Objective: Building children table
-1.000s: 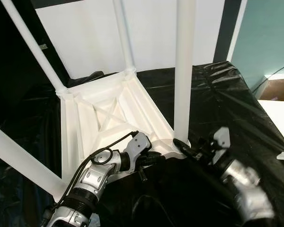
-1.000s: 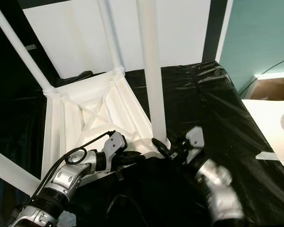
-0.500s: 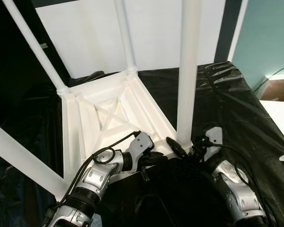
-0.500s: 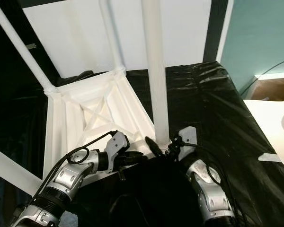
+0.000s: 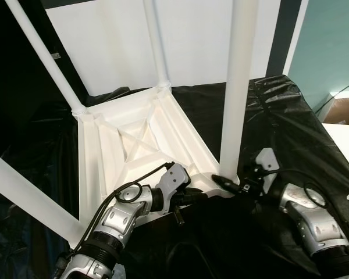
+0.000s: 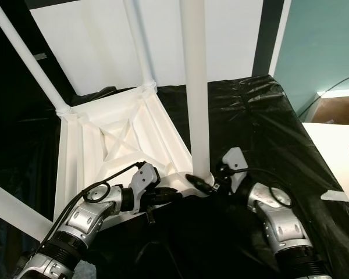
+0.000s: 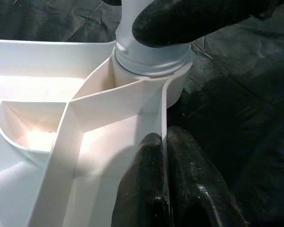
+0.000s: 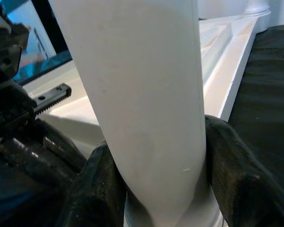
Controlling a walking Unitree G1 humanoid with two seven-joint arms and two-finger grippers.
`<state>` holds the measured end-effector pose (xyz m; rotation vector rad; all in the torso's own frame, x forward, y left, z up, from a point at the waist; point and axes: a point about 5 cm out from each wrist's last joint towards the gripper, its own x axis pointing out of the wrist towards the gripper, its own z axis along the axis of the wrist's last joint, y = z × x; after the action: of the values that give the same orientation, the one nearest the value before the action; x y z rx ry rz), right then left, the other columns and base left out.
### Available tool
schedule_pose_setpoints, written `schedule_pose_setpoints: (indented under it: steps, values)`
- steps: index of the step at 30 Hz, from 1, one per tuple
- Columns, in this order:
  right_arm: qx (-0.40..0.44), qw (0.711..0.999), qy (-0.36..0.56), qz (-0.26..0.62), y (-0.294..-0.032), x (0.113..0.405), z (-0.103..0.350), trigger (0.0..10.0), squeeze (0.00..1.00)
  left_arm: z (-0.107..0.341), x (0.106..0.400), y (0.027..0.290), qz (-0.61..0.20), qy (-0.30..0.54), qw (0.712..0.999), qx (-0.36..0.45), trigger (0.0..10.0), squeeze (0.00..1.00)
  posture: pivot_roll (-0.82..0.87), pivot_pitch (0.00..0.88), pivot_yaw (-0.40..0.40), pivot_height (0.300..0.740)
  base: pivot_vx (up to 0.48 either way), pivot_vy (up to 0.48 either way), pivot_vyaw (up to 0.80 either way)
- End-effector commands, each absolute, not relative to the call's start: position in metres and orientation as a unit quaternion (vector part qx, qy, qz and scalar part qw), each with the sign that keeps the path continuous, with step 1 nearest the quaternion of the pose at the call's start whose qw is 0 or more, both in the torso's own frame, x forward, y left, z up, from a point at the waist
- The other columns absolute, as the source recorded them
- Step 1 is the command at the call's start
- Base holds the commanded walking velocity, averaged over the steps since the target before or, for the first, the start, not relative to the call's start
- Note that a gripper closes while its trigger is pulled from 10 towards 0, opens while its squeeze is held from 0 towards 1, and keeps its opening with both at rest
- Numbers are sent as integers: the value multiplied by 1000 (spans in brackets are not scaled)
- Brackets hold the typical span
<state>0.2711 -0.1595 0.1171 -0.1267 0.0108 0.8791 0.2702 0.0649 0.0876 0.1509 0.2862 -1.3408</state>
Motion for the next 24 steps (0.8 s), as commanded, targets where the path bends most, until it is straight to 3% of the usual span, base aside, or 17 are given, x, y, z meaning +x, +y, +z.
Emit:
schedule_pose_setpoints:
  steps: [1,3,5,6,8,9,10,11,13,14,18,19,20,24]
  values:
    - [-22,883,26,469,-136,261,103,0,0,53,249,66,-625,198,755,15,10000,0,-21,0,48,740,0,0,0]
    - [-4,918,-50,395,-118,262,110,0,0,52,247,67,-623,200,756,12,10000,0,-4,0,39,740,0,0,0]
    - [-4,918,-50,395,-118,262,110,0,0,52,247,67,-623,200,756,12,10000,0,-4,0,39,740,0,0,0]
    - [5,936,-87,341,-117,268,119,0,0,52,246,67,-622,200,757,11,10000,0,-6,0,40,740,0,0,0]
    - [12,946,-105,307,-120,274,124,78,0,51,246,67,-623,201,756,13,10000,0,-6,0,40,740,0,0,0]
    - [19,950,-106,292,-124,279,126,8863,0,51,246,66,-625,202,754,15,10000,0,-6,0,40,740,0,0,0]
    - [19,950,-106,292,-124,279,126,8863,0,51,246,66,-625,202,754,15,10000,0,-6,0,40,740,0,0,0]
    - [34,951,-82,298,-128,282,125,10000,0,53,247,64,-627,200,753,18,10000,0,-1,0,39,740,0,0,0]
    - [34,951,-82,298,-128,282,125,10000,0,53,247,64,-627,200,753,18,10000,0,-1,0,39,740,0,0,0]
    - [31,931,-55,359,-122,272,120,10000,1000,54,246,63,-626,198,754,14,10000,0,-4,0,42,740,0,0,0]
    - [-17,920,-32,390,-123,266,115,10000,1000,50,239,63,-624,205,754,3,10000,0,-1,0,40,740,0,0,0]
    - [-34,917,-30,396,-125,266,115,10000,161,49,238,64,-624,207,754,1,10000,0,-1,0,40,740,0,0,0]
    - [-46,914,-29,402,-127,266,116,10000,0,49,237,64,-624,208,754,0,10000,0,-1,0,40,740,0,0,0]
    - [-71,907,-39,414,-141,277,129,10000,0,48,239,66,-626,207,752,10,10000,0,-10,0,45,740,0,0,0]
